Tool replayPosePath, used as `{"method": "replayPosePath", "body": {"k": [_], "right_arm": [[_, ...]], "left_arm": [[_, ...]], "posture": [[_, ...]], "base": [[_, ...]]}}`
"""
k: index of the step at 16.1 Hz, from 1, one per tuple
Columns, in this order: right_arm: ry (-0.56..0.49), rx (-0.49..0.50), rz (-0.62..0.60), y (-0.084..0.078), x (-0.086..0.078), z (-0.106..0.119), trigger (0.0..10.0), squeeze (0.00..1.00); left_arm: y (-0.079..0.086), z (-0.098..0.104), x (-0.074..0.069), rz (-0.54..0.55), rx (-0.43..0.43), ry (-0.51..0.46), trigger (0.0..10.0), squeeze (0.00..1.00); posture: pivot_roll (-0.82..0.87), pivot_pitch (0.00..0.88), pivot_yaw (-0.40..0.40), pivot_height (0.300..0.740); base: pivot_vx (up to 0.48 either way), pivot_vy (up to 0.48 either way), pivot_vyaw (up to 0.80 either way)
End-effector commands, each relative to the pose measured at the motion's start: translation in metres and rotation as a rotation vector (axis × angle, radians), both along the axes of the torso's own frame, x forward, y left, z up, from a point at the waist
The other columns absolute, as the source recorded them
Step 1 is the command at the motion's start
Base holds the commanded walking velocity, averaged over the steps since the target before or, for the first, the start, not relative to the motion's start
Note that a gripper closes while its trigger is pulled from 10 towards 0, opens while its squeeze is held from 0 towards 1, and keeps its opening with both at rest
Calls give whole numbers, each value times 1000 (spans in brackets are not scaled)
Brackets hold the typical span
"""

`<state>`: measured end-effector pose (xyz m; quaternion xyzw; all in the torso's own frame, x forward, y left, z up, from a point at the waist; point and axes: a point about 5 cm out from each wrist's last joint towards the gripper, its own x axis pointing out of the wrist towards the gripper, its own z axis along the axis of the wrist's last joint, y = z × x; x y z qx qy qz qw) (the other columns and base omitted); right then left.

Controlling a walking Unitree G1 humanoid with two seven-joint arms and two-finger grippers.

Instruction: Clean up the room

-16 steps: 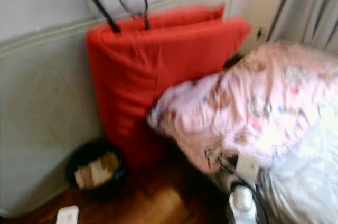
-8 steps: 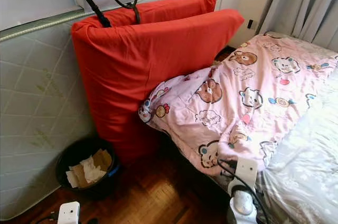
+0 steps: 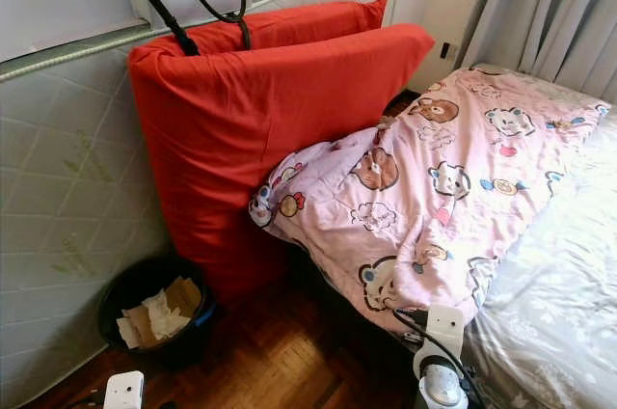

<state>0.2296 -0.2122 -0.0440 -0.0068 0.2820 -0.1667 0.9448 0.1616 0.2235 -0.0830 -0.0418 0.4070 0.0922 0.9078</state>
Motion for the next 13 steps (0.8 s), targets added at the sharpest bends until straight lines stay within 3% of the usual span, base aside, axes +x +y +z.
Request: {"method": "replayPosePath", "body": {"k": [1, 13], "right_arm": [[10, -5, 5, 0, -1, -1, 10000, 1000], [10, -5, 5, 0, -1, -1, 10000, 1000]], "left_arm": [[3, -1, -3, -15, 13, 20, 10000, 0], [3, -1, -3, -15, 13, 20, 10000, 0]], "posture": [[70, 0, -24, 740], [70, 0, -24, 740]], "base": [[0, 0, 0], [0, 0, 0]]}}
